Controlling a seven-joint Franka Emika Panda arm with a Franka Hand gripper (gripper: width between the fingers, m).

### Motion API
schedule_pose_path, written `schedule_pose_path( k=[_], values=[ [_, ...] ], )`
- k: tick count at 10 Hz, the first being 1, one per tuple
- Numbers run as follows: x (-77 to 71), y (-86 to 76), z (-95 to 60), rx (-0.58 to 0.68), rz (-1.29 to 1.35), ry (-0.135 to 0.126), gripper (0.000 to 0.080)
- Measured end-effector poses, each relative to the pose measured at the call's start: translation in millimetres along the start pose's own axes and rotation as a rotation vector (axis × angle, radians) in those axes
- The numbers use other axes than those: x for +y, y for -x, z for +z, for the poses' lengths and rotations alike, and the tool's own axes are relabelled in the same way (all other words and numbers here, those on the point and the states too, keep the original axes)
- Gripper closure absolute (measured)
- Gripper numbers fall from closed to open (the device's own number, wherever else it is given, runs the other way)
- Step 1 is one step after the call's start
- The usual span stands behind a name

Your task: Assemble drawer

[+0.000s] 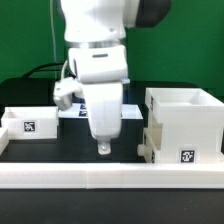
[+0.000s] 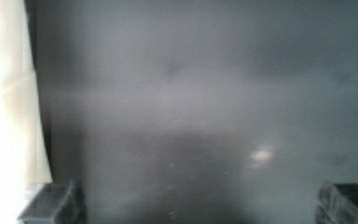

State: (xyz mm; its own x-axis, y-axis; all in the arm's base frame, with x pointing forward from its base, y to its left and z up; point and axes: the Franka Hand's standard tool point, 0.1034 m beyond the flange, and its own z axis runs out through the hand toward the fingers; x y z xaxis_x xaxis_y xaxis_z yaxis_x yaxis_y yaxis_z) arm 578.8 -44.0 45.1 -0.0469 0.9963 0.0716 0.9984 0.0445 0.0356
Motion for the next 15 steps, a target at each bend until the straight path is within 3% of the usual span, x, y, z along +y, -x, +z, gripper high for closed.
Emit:
schedule_pose_path(
  k=[1, 2, 3, 5, 6, 7, 8, 9, 14, 15],
  values=[
    [-7.3, 5.4, -4.2, -0.003, 0.037, 0.058, 0.0151],
    [-21.4, 9.4, -4.3, -0.002, 0.064, 0.089, 0.0151],
    [-24.7, 8.3, -2.2, -0.002, 0.056, 0.064, 0.0151],
    [-22.5, 9.0, -2.0, -0.002, 0.057, 0.068, 0.0151],
    [-22.9, 14.7, -4.8, -0.003, 0.08, 0.092, 0.0151],
    [-36.1, 29.1, -13.1, -0.011, 0.176, 0.151, 0.0151],
    [-56.1, 33.8, -18.9, -0.019, 0.25, 0.166, 0.0151],
    [-65.9, 36.9, -20.6, -0.024, 0.26, 0.161, 0.0151],
    [-67.7, 38.2, -18.0, -0.006, 0.472, 0.162, 0.0151],
    [-79.9, 47.4, -18.5, 0.003, 0.664, 0.197, 0.0151]
  ],
)
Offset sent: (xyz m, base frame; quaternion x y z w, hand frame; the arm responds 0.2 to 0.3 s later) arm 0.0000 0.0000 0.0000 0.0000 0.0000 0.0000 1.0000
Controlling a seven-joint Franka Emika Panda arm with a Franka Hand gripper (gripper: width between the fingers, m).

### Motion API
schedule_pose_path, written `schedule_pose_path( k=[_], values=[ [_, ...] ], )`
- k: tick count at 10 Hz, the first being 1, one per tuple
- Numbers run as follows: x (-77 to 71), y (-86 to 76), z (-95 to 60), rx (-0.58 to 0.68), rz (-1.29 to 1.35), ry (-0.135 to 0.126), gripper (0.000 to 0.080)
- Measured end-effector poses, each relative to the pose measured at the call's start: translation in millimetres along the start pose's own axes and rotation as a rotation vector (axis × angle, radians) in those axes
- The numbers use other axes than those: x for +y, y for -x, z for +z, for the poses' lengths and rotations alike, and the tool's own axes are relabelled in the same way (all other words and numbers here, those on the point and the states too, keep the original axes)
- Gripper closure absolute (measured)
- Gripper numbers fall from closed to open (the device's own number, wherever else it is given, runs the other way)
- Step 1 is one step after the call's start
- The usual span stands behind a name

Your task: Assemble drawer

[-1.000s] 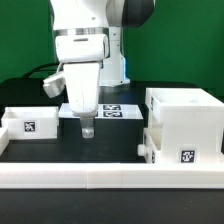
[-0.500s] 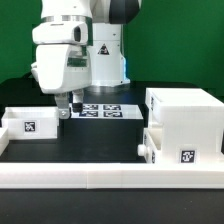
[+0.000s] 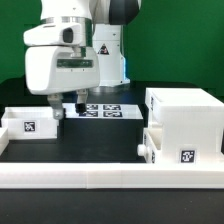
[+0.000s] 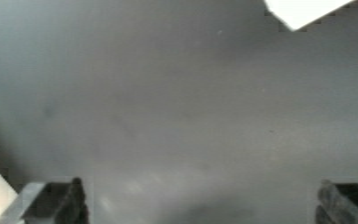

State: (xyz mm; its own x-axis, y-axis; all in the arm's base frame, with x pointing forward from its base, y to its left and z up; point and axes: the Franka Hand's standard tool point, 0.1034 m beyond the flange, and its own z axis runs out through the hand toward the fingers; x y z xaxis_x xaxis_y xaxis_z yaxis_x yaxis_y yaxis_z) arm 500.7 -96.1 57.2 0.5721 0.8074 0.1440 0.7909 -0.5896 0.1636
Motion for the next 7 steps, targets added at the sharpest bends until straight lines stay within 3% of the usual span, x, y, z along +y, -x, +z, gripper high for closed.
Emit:
schedule_pose_path(
  k=[2, 5, 7],
  values=[
    [-12.8, 21.0, -5.1, -0.022, 0.196, 0.001, 0.0151],
    [-14.9, 48.5, -9.0, -0.042, 0.442, -0.006, 0.0151],
    [-16.3, 45.5, -8.2, -0.04, 0.548, -0.006, 0.0151]
  ],
)
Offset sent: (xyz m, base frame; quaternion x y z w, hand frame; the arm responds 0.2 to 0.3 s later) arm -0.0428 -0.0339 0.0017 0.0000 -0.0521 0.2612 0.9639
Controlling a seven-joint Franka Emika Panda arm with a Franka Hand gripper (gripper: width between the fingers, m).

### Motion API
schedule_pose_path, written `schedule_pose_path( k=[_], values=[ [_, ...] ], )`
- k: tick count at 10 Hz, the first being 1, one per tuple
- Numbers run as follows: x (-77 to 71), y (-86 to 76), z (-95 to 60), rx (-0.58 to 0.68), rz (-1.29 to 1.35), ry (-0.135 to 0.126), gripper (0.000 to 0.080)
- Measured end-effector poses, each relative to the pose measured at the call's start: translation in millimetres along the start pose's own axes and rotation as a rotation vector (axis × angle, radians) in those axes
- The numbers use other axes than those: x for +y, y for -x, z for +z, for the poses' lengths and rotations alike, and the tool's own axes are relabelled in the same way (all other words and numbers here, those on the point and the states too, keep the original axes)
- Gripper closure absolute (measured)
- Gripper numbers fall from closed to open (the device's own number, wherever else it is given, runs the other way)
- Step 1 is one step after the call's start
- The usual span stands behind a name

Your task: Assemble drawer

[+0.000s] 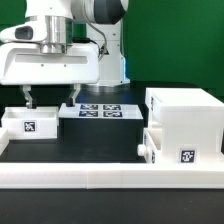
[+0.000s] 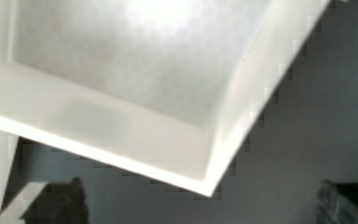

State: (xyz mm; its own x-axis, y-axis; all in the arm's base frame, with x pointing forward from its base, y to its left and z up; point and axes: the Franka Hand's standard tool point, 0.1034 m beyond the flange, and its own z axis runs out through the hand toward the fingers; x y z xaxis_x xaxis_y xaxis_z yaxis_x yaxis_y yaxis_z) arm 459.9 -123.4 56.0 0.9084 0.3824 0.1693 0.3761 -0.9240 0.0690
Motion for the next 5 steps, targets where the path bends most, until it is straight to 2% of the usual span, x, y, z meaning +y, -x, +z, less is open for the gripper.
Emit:
schedule_pose_path(
  k=[2, 3, 4, 5],
  values=[
    [1.2, 1.7, 0.3, -0.002, 0.008, 0.0, 0.0151],
    [2.4, 9.3, 1.5, -0.014, 0.097, -0.006, 0.0151],
    [-1.6, 17.4, 4.7, -0.053, 0.157, -0.033, 0.0151],
    [-6.7, 27.2, 8.8, -0.116, 0.186, -0.082, 0.0151]
  ],
)
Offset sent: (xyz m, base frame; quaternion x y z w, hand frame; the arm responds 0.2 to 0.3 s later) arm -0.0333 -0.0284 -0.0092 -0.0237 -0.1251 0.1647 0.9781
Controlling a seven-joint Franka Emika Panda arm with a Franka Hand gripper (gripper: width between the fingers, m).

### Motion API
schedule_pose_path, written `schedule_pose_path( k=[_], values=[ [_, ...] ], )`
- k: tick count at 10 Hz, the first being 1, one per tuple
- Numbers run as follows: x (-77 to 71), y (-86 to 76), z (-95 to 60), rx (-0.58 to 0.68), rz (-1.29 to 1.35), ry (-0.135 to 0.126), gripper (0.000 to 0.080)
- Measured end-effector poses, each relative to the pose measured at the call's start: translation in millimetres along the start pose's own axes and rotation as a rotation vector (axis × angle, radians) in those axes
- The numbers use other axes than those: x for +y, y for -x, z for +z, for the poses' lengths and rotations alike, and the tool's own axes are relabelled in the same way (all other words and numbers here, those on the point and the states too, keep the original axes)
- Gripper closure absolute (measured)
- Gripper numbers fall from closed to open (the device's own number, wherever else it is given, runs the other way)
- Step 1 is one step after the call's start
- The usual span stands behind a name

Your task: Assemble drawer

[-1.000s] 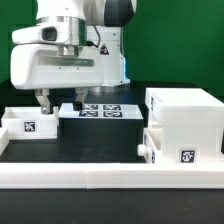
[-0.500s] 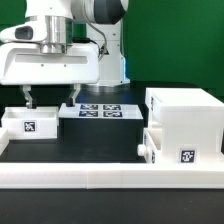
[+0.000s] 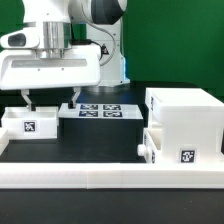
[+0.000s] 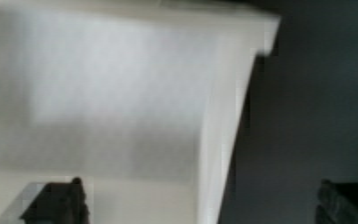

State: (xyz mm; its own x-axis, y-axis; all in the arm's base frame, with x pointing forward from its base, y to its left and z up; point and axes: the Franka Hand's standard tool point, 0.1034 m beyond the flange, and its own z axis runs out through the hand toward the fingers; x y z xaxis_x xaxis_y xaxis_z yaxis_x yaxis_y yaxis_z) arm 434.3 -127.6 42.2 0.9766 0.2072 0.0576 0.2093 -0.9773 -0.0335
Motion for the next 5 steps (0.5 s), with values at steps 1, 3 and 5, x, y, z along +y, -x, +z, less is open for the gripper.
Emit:
schedule_pose_path(
  k=[1, 3, 5],
  values=[
    [-2.3, 2.0, 3.2, -0.013, 0.009, -0.009, 0.0151],
    [-3.1, 16.2, 21.4, -0.006, -0.022, 0.0, 0.0151],
    [-0.9, 19.3, 30.4, 0.007, -0.038, 0.013, 0.0151]
  ],
)
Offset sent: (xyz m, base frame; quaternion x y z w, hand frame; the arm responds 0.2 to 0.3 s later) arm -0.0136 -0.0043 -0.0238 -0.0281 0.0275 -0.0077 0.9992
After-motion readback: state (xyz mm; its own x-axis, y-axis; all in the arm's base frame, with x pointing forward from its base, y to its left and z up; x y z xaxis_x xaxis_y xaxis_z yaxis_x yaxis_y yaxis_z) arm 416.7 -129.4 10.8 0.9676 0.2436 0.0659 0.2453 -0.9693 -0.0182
